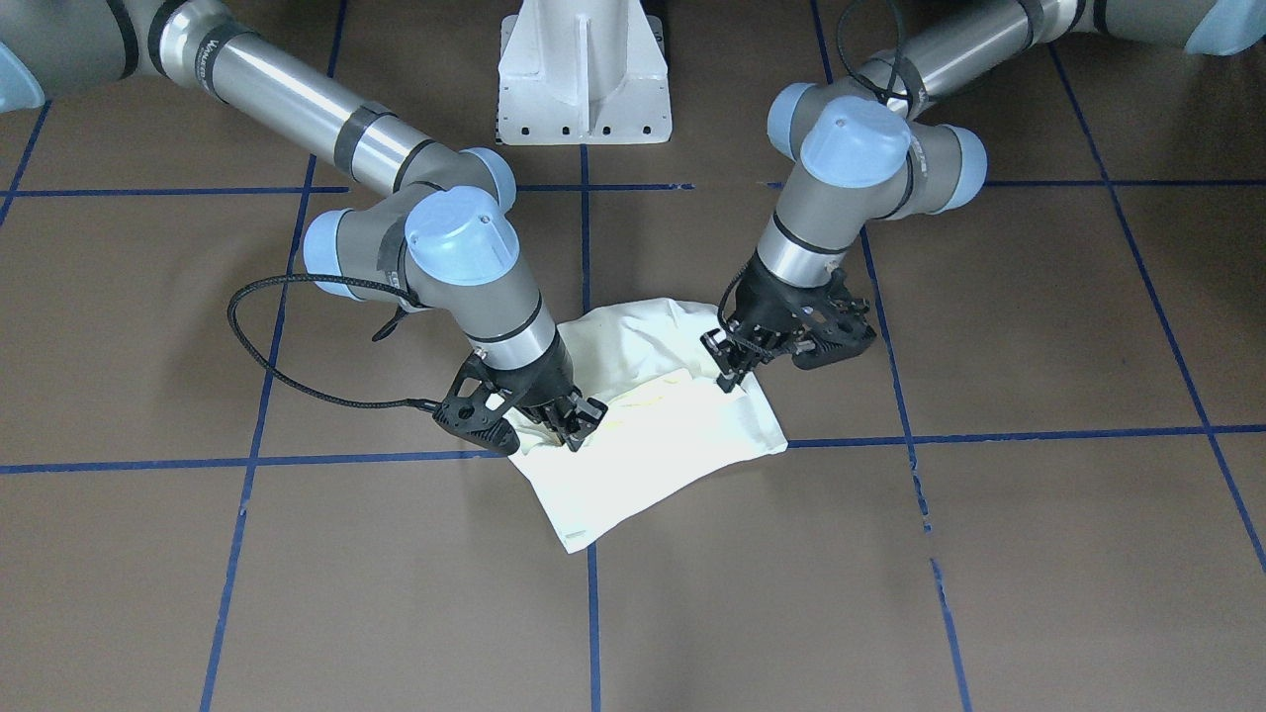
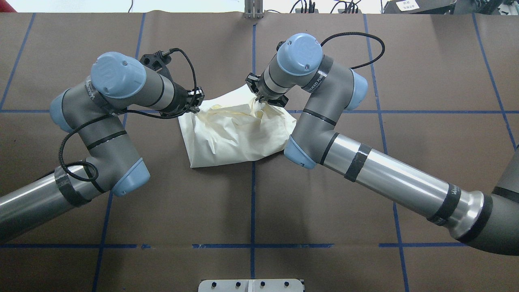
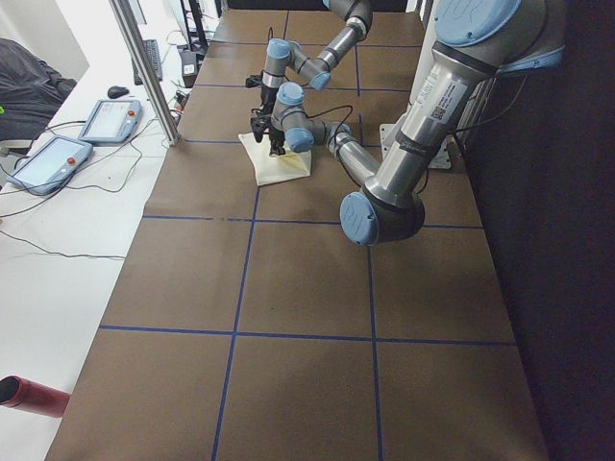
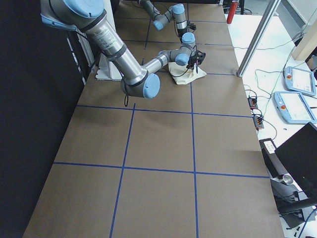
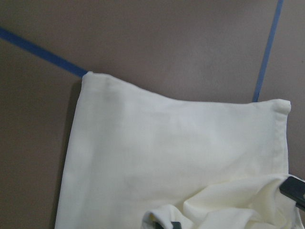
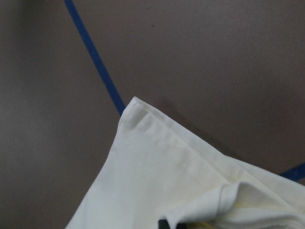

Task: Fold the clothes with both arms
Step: 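Lift the near edge with both grippers and fold it toward the far edge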

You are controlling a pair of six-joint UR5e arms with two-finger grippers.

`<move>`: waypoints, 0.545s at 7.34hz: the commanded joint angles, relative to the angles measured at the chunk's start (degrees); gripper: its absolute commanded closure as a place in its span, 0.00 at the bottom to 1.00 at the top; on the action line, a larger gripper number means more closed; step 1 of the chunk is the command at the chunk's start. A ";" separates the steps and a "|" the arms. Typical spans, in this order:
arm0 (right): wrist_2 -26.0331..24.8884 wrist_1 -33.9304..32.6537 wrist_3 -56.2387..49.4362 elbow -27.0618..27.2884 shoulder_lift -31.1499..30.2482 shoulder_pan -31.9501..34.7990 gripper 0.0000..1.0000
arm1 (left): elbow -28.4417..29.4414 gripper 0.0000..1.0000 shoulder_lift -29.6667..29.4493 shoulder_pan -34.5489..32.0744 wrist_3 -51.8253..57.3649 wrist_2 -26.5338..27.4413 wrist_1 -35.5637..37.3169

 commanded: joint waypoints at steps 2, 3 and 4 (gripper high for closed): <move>0.40 0.35 -0.67 -2.05 0.60 1.53 1.00 | 2.93 1.00 -0.23 -1.41 2.11 -0.04 -1.57; 0.40 0.35 -0.76 -2.23 0.60 1.97 1.00 | 2.93 1.00 -0.23 -1.41 2.20 -0.04 -1.57; 0.40 0.35 -0.76 -2.23 0.68 2.32 1.00 | 2.93 1.00 -0.23 -1.41 2.20 -0.04 -1.57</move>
